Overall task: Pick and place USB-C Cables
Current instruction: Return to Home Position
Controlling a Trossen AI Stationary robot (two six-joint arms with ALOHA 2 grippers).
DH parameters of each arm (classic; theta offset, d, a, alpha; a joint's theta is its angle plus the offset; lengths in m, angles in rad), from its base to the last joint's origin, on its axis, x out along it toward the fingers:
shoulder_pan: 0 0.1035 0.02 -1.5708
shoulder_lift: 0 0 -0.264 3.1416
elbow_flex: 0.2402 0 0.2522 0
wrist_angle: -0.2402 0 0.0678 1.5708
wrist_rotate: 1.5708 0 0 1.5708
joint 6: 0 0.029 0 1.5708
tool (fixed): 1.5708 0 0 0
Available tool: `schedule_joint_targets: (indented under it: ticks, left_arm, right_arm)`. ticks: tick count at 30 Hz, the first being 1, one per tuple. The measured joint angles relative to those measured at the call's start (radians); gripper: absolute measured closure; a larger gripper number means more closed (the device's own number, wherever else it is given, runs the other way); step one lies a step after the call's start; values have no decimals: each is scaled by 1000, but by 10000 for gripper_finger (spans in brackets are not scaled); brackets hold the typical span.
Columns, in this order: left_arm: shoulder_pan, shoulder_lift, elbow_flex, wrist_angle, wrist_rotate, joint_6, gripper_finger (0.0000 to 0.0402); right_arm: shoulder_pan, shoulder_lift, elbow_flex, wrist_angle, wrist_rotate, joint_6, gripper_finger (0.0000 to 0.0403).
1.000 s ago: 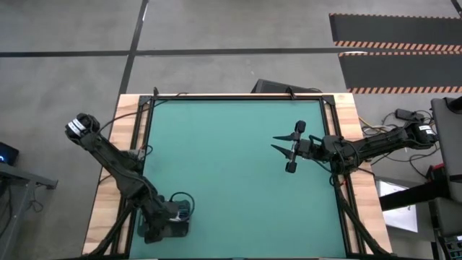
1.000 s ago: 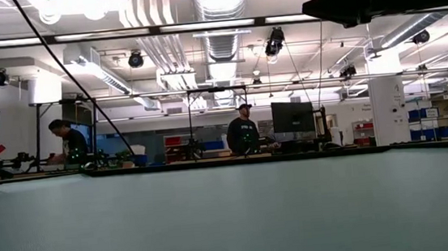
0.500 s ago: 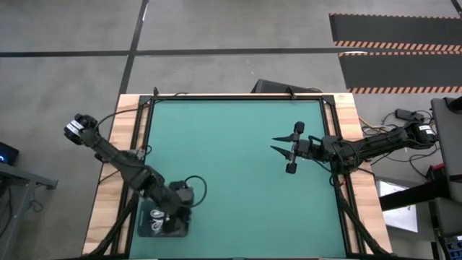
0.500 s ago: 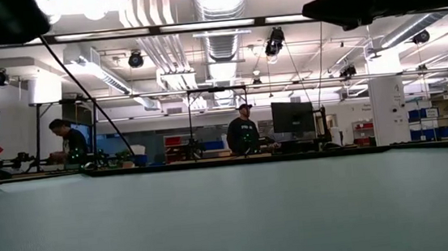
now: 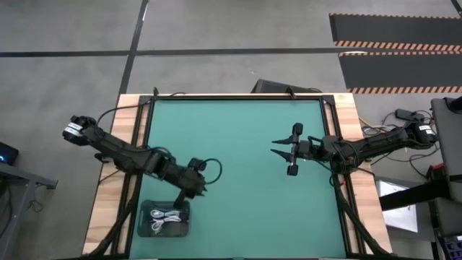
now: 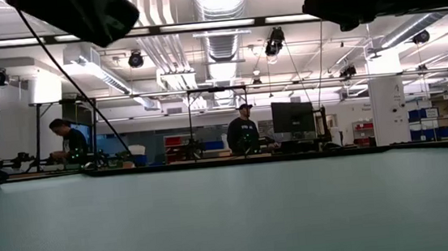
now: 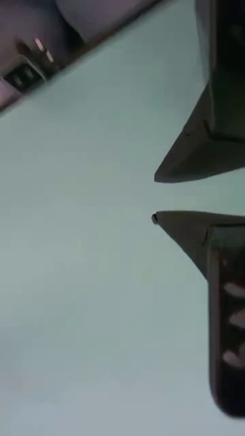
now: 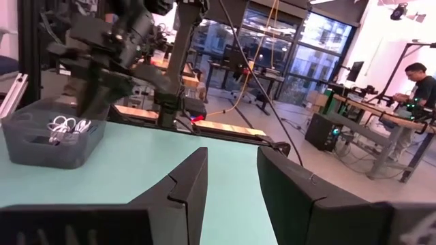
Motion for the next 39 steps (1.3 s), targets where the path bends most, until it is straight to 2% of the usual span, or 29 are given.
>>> schedule_joint_targets:
  ticks: [7, 17, 29, 39]
  left_arm:
    - [110, -18, -24, 0, 4, 200, 397]
    - [201, -74, -37, 9, 10, 323, 396]
    - [215, -170, -63, 38, 24, 365, 396]
    - [215, -344, -221, 189, 26, 358, 396]
  right_arm:
    - [0, -28, 0, -2, 0, -1, 285]
    - [0, -149, 0, -89, 7, -1, 285]
    - [0, -249, 0, -193, 8, -3, 285]
    - [0, -369, 0, -340, 9, -13, 285]
